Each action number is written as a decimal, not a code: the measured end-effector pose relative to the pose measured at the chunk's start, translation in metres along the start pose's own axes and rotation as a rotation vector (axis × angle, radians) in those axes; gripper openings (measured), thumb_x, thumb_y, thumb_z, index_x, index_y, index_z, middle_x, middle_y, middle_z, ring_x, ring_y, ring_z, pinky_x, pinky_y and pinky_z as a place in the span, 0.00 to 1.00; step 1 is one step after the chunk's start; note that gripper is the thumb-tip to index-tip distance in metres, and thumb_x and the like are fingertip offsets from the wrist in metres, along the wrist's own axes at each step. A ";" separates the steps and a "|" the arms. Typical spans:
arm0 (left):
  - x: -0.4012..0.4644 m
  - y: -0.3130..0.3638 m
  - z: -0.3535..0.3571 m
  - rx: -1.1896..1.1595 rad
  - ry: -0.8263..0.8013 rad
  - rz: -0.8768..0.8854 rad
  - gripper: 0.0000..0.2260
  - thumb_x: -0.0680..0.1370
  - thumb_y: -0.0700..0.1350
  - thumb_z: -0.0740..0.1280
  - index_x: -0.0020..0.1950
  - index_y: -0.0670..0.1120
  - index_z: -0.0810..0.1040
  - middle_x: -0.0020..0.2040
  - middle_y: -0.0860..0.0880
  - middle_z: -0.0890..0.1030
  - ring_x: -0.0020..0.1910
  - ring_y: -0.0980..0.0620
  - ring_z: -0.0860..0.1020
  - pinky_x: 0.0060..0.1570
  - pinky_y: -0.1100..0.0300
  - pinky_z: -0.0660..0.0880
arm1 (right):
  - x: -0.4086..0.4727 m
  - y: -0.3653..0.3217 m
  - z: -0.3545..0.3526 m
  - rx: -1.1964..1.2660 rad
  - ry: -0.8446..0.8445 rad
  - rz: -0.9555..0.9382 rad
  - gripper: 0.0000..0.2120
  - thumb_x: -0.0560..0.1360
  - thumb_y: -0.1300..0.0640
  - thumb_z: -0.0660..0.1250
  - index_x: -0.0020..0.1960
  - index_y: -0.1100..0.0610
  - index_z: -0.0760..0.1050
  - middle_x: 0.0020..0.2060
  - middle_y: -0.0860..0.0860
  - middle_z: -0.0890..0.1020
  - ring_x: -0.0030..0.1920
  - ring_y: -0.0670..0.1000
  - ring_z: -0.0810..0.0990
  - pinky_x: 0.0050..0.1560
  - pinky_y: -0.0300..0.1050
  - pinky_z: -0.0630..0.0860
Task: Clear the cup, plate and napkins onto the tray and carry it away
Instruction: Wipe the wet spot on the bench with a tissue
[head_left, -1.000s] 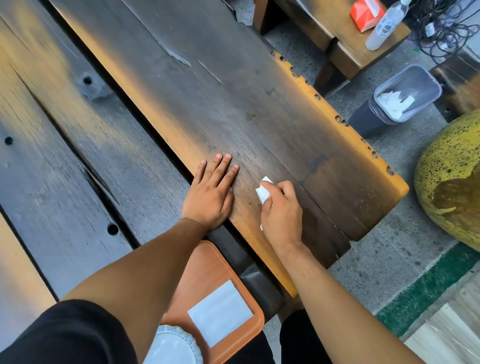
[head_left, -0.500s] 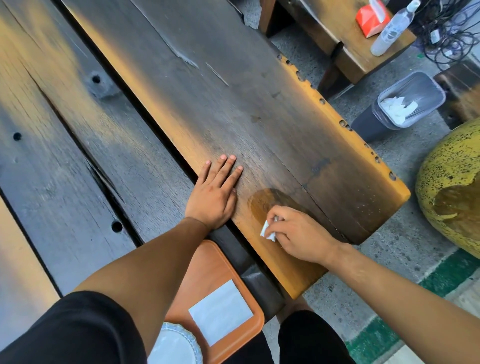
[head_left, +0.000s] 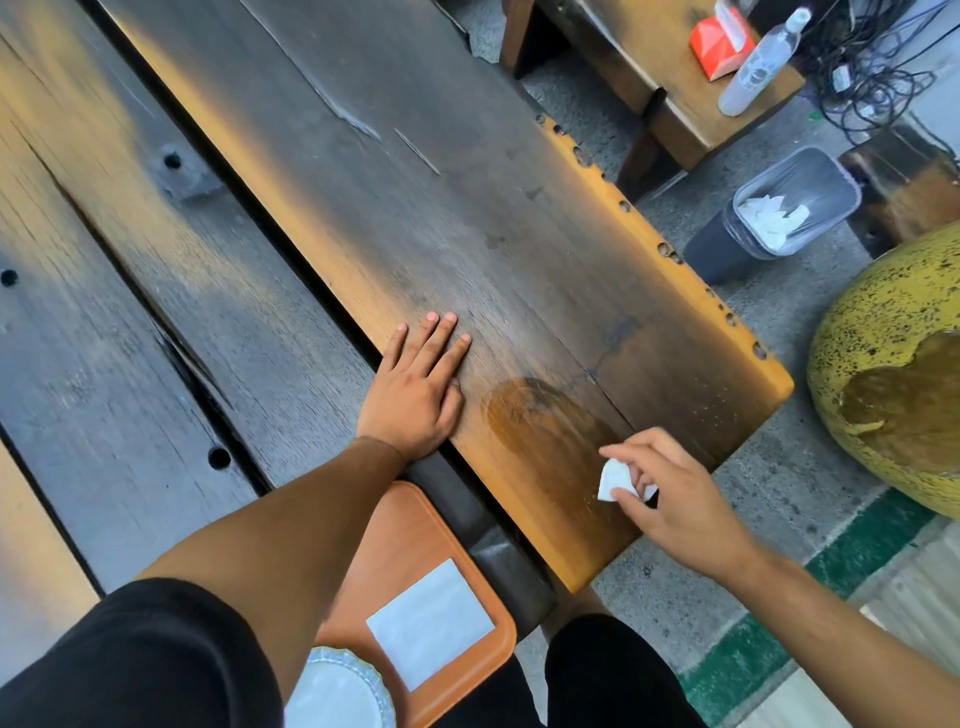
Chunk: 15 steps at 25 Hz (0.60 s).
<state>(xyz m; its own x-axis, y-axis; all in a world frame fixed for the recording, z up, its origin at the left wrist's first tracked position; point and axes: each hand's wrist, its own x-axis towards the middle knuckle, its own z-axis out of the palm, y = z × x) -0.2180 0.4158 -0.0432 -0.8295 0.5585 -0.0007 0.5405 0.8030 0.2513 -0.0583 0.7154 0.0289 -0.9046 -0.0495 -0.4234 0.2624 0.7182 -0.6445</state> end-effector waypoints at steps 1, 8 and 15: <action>0.000 0.000 0.000 0.000 0.001 0.000 0.26 0.82 0.50 0.56 0.80 0.46 0.66 0.82 0.44 0.63 0.82 0.42 0.60 0.80 0.39 0.55 | 0.001 -0.002 0.004 -0.009 0.111 0.095 0.20 0.75 0.64 0.74 0.65 0.53 0.79 0.51 0.44 0.73 0.45 0.47 0.78 0.53 0.36 0.76; 0.000 0.000 0.001 0.012 -0.008 -0.001 0.26 0.82 0.51 0.55 0.80 0.46 0.66 0.82 0.44 0.62 0.82 0.43 0.59 0.80 0.39 0.54 | 0.018 -0.028 0.040 0.033 0.566 0.446 0.08 0.72 0.66 0.76 0.48 0.56 0.86 0.45 0.51 0.80 0.38 0.52 0.81 0.41 0.46 0.80; -0.001 0.000 -0.001 0.009 -0.010 0.008 0.26 0.83 0.50 0.54 0.81 0.46 0.65 0.82 0.44 0.62 0.82 0.42 0.58 0.80 0.40 0.53 | 0.104 -0.065 0.037 0.055 0.597 0.351 0.05 0.72 0.63 0.76 0.46 0.55 0.88 0.40 0.50 0.82 0.38 0.53 0.82 0.40 0.46 0.80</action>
<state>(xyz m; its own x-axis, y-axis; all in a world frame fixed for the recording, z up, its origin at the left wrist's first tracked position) -0.2171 0.4149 -0.0426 -0.8239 0.5667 -0.0085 0.5481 0.8006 0.2422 -0.1575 0.6377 0.0035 -0.7892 0.5805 -0.2004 0.5753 0.5848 -0.5719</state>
